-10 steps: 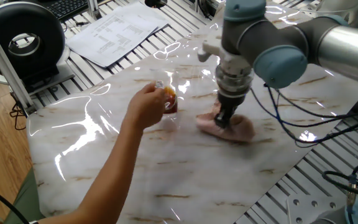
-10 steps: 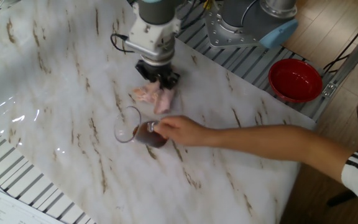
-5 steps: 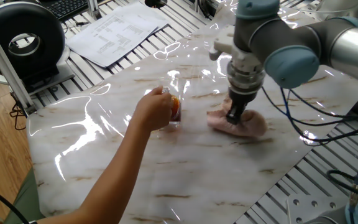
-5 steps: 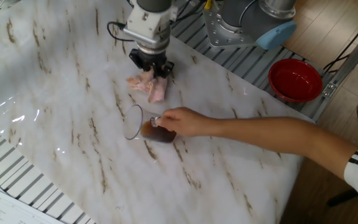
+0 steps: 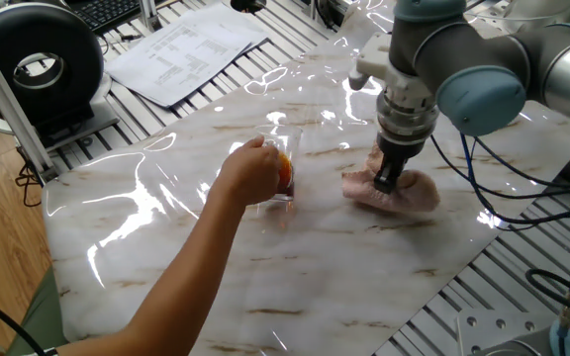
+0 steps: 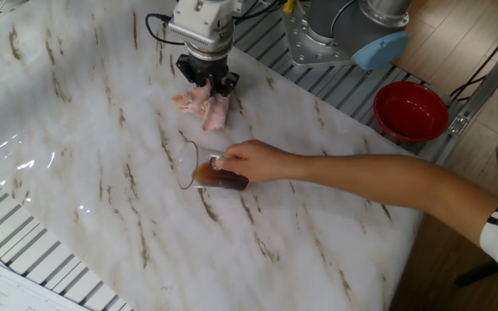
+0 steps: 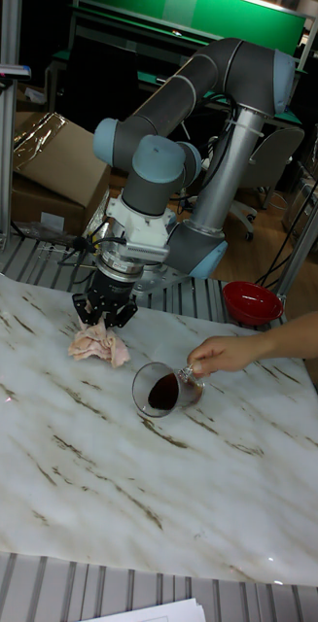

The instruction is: Clean the table with a cloth

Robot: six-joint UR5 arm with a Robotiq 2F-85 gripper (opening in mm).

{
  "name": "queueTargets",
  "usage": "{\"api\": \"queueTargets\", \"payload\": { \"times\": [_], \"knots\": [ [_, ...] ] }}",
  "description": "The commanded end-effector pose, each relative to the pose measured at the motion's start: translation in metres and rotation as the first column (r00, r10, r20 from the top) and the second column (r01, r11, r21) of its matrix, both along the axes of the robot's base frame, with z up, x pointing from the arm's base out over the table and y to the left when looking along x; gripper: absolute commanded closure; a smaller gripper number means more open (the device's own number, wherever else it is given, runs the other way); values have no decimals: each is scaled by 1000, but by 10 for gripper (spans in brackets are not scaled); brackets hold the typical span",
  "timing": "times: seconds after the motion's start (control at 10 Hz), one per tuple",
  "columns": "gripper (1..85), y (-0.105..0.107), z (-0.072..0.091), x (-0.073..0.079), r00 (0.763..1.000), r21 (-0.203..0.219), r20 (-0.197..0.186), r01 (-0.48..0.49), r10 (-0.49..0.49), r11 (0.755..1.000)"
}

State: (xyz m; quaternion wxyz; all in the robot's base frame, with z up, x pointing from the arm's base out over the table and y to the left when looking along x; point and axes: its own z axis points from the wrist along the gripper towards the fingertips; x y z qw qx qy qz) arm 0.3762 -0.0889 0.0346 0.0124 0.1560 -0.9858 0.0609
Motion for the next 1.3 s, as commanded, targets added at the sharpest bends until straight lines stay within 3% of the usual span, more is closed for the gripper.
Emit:
{"api": "queueTargets", "payload": {
  "times": [0.0, 1.2],
  "knots": [
    [843, -1, 0, 0, 1000, 10, 8, 7, -7, 1000],
    [843, 0, -2, 0, 1000, 17, 10, 10, -10, 1000]
  ]
}}
